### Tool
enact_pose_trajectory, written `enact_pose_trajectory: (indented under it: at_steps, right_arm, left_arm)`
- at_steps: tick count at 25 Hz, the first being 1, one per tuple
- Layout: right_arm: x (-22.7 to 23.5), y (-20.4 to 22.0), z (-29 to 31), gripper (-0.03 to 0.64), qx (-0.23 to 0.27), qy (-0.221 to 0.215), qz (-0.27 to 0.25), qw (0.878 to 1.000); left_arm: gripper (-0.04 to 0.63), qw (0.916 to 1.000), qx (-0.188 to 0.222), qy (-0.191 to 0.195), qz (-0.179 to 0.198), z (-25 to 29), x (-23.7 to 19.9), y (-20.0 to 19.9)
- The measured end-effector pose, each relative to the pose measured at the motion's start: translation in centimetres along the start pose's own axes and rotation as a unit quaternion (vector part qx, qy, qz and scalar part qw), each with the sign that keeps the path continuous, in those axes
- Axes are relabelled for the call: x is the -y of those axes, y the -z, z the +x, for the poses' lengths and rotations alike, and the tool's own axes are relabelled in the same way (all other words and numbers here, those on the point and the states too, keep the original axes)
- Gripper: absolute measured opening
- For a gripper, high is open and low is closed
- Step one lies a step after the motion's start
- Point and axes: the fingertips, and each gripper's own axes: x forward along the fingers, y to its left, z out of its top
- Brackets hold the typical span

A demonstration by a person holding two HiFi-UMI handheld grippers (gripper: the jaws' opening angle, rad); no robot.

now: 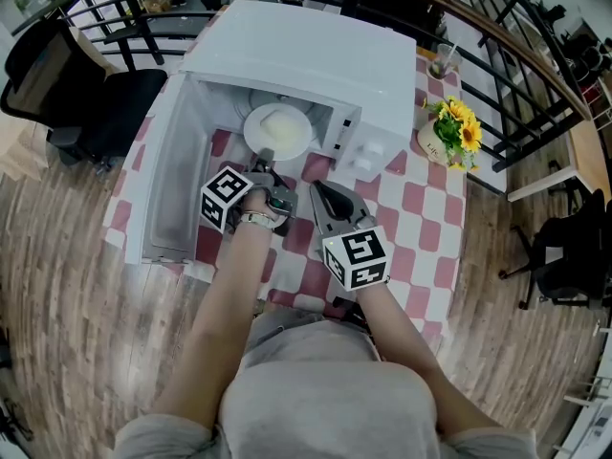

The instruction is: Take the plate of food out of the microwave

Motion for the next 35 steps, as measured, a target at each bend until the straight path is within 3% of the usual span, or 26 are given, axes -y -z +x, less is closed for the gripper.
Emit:
enact_pose_trajectory:
  at_steps: [18, 35]
  right_arm:
    - [-0.9, -0.5, -1.6, 0.023, 0.020, 0.006, -0.007, 1.000]
    - [-1.2, -1.6, -2.6, 0.023, 0.037, 0.015, -0.015, 0.999]
  left_arm:
    - [0.017, 0.9985, -0.013, 0.053, -0.006, -5.2, 2.6, 2.2]
    - [0.017, 0.9968, 0.013, 0.079, -0.008, -8.9, 4.3, 3.5]
